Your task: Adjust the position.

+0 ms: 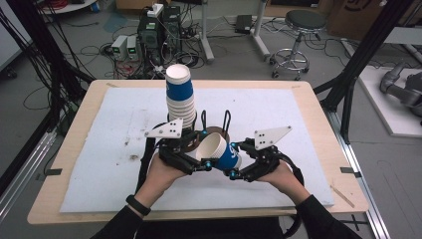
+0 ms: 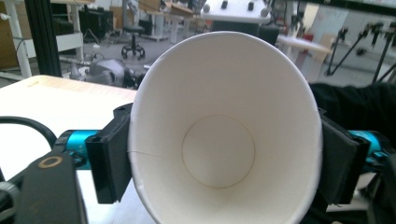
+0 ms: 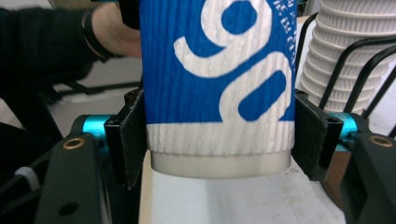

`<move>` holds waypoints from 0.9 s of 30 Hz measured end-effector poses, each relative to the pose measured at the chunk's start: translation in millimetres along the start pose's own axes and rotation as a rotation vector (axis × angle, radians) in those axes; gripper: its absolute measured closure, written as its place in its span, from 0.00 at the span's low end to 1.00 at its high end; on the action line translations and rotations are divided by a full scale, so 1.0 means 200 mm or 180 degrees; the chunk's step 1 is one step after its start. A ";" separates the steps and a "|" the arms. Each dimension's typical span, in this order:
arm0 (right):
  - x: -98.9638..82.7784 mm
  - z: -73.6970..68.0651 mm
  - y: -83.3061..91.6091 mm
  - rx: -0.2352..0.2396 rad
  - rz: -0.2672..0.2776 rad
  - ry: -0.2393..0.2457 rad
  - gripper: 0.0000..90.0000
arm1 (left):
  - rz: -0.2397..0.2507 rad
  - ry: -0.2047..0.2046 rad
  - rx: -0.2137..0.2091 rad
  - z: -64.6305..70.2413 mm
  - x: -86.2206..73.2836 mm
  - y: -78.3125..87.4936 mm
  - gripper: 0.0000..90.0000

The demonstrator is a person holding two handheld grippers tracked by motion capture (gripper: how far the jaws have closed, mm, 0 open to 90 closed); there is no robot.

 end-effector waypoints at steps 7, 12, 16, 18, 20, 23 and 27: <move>0.02 -0.02 -0.04 -0.0062 -0.0414 0.0100 0.24 | -0.0414 -0.0366 0.0042 0.03 0.06 0.01 0.25; 0.00 -0.03 -0.10 -0.0086 -0.0496 0.0114 0.32 | -0.0705 -0.0599 0.0065 0.05 0.08 -0.01 0.25; -0.01 -0.02 -0.11 -0.0059 -0.0415 0.0108 0.35 | -0.0571 -0.0555 0.0099 0.07 0.08 -0.03 0.22; -0.02 -0.02 -0.11 -0.0021 -0.0294 0.0094 0.35 | -0.0397 -0.0489 0.0126 0.07 0.08 -0.04 0.19; -0.01 -0.03 -0.10 -0.0018 -0.0163 0.0060 0.35 | -0.0218 -0.0419 0.0140 0.07 0.08 -0.04 0.18; -0.01 -0.03 -0.09 0.0050 -0.0026 0.0037 0.35 | 0.0031 -0.0279 0.0138 0.07 0.08 -0.03 0.17; 0.00 -0.03 -0.09 0.0037 0.0151 0.0051 0.35 | 0.0226 -0.0153 0.0083 0.07 0.08 -0.03 0.17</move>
Point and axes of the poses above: each handheld gripper's, and its own axes: y roughly backward along the jaws, x roughly out of its top, z roughly to its right, the point moved 4 cm from there along -y, roughly forward along the jaws, and after that the axes turned 9 degrees about x, right-handed, at the moved point
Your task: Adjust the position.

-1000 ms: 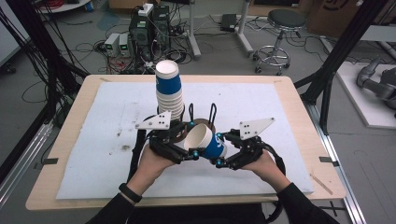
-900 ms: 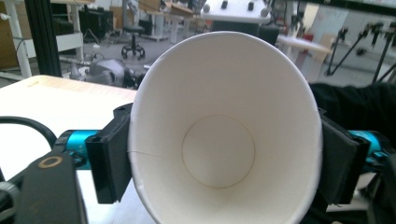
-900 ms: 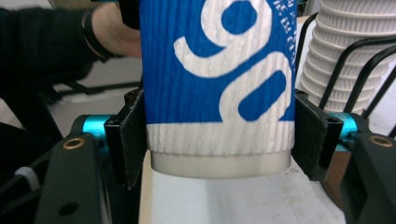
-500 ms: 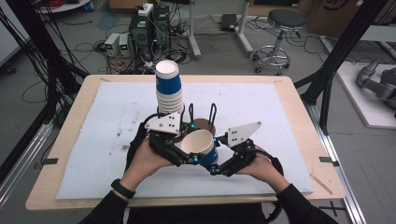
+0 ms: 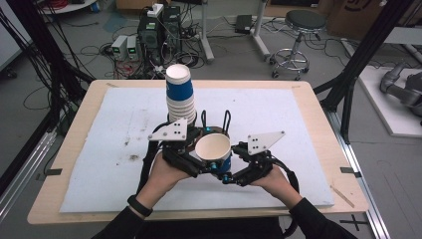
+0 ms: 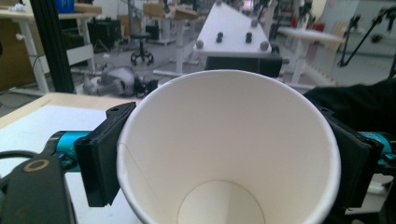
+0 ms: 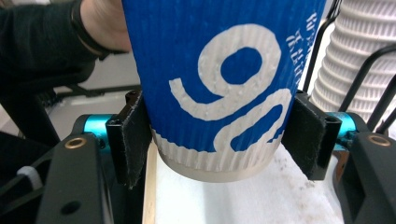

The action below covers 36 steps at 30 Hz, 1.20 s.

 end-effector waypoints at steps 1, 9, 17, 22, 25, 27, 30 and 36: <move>0.00 0.00 0.00 -0.0014 0.0023 0.0011 0.35 | 0.0034 0.0014 -0.0004 0.00 0.00 0.00 0.17; 0.00 -0.01 0.00 -0.0028 0.0105 0.0043 0.35 | 0.0169 0.0078 -0.0022 0.01 -0.01 -0.01 0.17; 0.00 -0.01 0.01 -0.0067 0.0141 0.0058 0.35 | 0.0181 0.0085 -0.0019 0.00 -0.01 -0.02 0.16; 0.01 -0.01 0.02 -0.0075 0.0196 0.0053 0.35 | 0.0158 0.0071 0.0013 0.00 -0.03 -0.03 0.16; 0.01 0.00 0.03 -0.0088 0.0229 0.0043 0.35 | 0.0183 0.0083 -0.0005 0.01 -0.03 -0.03 0.16; 0.00 0.00 0.03 -0.0093 0.0237 0.0040 0.35 | 0.0214 0.0083 0.0003 0.01 -0.02 -0.03 0.16; 0.00 0.00 0.02 -0.0074 0.0249 0.0036 0.35 | 0.0247 0.0112 -0.0013 0.01 -0.02 -0.03 0.17; 0.00 0.00 0.02 -0.0081 0.0248 0.0038 0.35 | 0.0242 0.0117 -0.0024 0.00 -0.02 -0.02 0.22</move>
Point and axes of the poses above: each handheld gripper's, and its own axes: y roughly backward along the jaws, x roughly out of its top, z roughly to its right, the point moved 4 cm from there along -y, roughly forward along the jaws, and after that the axes turned 9 degrees about x, right-handed, at the moved point
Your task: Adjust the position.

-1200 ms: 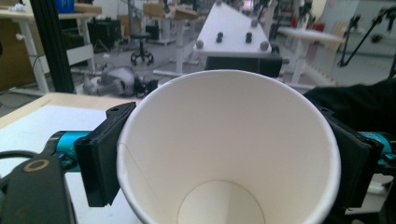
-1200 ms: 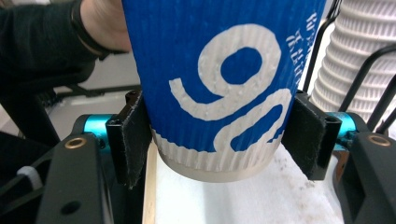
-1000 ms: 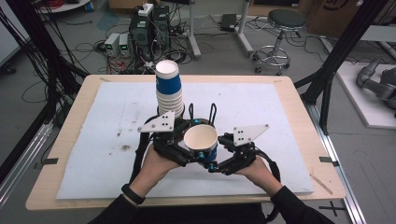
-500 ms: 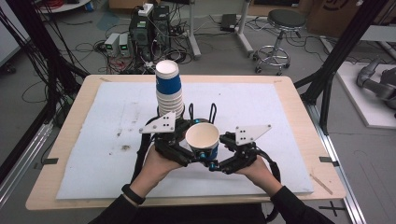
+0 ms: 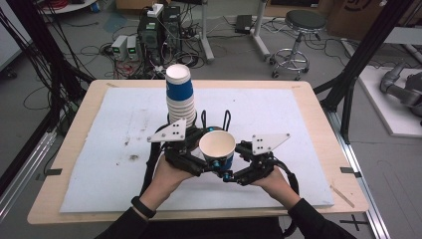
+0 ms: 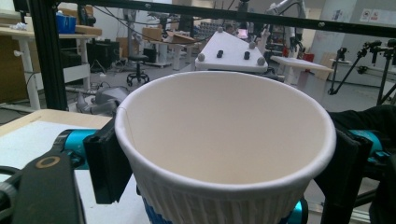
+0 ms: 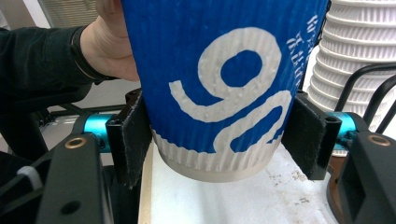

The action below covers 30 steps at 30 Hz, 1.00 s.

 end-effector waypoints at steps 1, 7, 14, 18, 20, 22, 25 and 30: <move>0.00 0.00 0.00 -0.0003 0.0000 0.0009 0.35 | -0.0013 -0.0003 0.0003 0.00 0.00 0.00 0.22; -0.01 0.00 0.00 0.0006 -0.0010 -0.0019 0.34 | -0.0092 -0.0072 0.0004 0.00 0.00 -0.01 0.24; 0.00 -0.01 -0.02 0.0021 0.0080 -0.0082 0.27 | -0.0157 -0.0169 0.0018 0.01 0.00 -0.02 0.26; 0.01 -0.01 -0.02 0.0039 0.0199 -0.0141 0.24 | -0.0179 -0.0190 0.0015 0.02 0.00 -0.03 0.26; 0.01 -0.01 -0.02 0.0022 0.0242 -0.0147 0.23 | -0.0197 -0.0196 0.0001 0.02 -0.01 -0.04 0.26; 0.01 -0.01 -0.02 0.0031 0.0278 -0.0168 0.23 | -0.0222 -0.0220 0.0008 0.02 -0.01 -0.04 0.26; 0.02 -0.01 -0.02 0.0018 0.0339 -0.0183 0.23 | -0.0230 -0.0221 -0.0013 0.03 -0.01 -0.05 0.26; 0.03 -0.01 -0.01 0.0042 0.0389 -0.0203 0.28 | -0.0235 -0.0211 -0.0013 0.03 -0.02 -0.05 0.26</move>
Point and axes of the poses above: each handheld gripper's, and its own axes: y roughly backward along the jaws, x roughly out of its top, z roughly to its right, the point moved 4 cm from there along -y, roughly forward along the jaws, and after that the axes turned 9 degrees about x, right-handed, at the moved point
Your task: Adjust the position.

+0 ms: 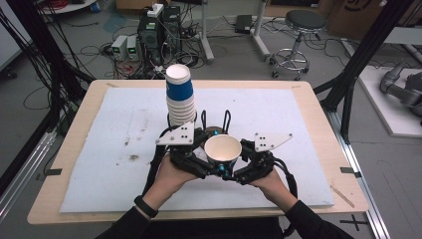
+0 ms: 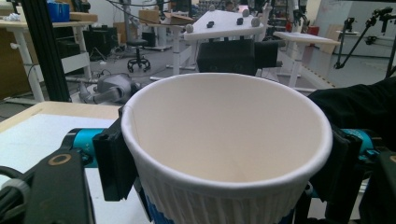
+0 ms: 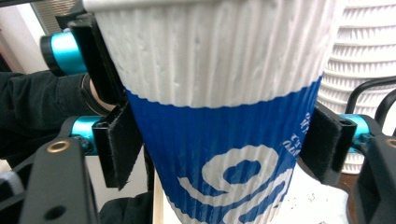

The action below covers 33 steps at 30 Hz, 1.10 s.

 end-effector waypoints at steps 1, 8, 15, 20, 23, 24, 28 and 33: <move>0.00 0.00 0.00 -0.0005 -0.0004 0.0016 0.28 | 0.0002 0.0005 -0.0004 0.00 0.00 0.00 0.26; 0.00 0.00 0.00 -0.0009 -0.0015 0.0037 0.29 | 0.0002 0.0037 -0.0005 0.00 0.00 0.00 0.22; 0.00 0.00 0.01 -0.0015 -0.0044 0.0087 0.29 | -0.0043 0.0106 -0.0015 -0.01 0.00 0.02 0.14; 0.01 0.01 0.03 -0.0054 -0.0043 0.0100 0.29 | -0.0084 0.0061 0.0007 -0.02 0.00 0.07 0.13; 0.01 0.01 0.05 -0.0076 -0.0019 0.0104 0.29 | -0.0065 0.0050 0.0046 -0.02 0.00 0.11 0.13; 0.01 0.01 0.05 -0.0086 -0.0017 0.0105 0.29 | -0.0062 0.0044 0.0060 -0.02 -0.01 0.13 0.13; 0.02 0.02 0.08 -0.0105 0.0022 0.0083 0.29 | -0.0041 0.0041 0.0120 -0.03 -0.03 0.17 0.13; 0.03 0.02 0.09 -0.0121 0.0086 0.0099 0.29 | -0.0071 0.0055 0.0167 -0.05 -0.07 0.18 0.13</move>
Point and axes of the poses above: each handheld gripper's, and its own axes: y roughly backward along the jaws, x roughly out of its top, z roughly to its right, the point moved 4 cm from there along -y, roughly forward along the jaws, and after that the axes turned 9 degrees about x, right-handed, at the moved point
